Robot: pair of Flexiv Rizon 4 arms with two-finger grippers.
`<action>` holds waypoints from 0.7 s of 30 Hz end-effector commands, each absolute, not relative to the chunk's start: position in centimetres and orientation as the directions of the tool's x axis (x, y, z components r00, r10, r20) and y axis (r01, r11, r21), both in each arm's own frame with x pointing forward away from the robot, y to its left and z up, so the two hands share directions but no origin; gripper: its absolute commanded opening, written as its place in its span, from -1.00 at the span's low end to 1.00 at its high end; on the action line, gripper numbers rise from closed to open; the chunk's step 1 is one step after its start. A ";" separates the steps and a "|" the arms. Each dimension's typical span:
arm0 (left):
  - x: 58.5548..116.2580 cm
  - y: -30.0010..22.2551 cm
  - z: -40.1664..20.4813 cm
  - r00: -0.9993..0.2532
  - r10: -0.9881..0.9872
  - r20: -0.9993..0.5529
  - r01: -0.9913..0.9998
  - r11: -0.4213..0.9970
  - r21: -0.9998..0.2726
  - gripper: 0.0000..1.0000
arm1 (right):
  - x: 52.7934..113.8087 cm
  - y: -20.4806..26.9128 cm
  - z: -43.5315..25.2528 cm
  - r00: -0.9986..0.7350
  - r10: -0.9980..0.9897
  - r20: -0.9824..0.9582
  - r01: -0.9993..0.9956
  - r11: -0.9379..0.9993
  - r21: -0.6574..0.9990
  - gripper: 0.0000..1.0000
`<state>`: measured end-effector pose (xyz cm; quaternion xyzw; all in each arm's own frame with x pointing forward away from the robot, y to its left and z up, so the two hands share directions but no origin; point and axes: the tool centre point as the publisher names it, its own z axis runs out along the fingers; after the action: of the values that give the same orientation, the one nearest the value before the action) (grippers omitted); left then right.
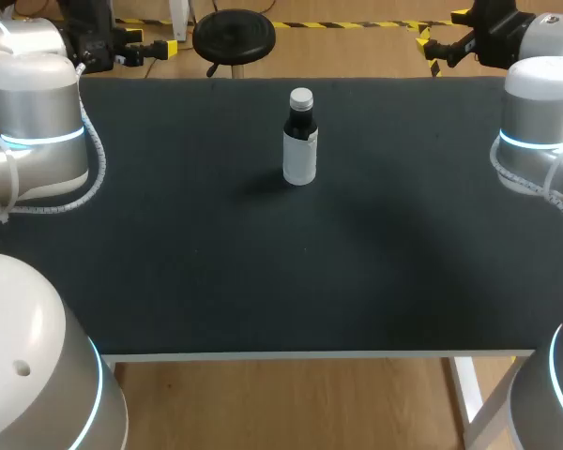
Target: Unscrew the bottle cap
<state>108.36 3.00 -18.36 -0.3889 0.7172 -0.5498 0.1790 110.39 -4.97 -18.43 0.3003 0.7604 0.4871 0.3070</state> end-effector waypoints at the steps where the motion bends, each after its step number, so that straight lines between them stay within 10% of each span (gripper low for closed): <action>1: 108.4 3.0 -18.3 -0.633 -0.755 0.172 -0.363 0.093 -0.927 1.00 | 110.4 -5.0 -18.5 -0.632 0.755 -0.174 0.156 0.344 0.926 1.00; 21: 108.2 2.1 -19.0 -0.719 -0.661 0.214 -0.352 0.082 -0.932 1.00 | 110.4 -5.0 -18.5 -0.632 0.755 -0.174 0.156 0.344 0.926 1.00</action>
<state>107.75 1.40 -18.32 -0.3733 0.7187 -0.5662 0.1534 110.39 -4.97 -18.43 0.3002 0.7605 0.4871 0.3070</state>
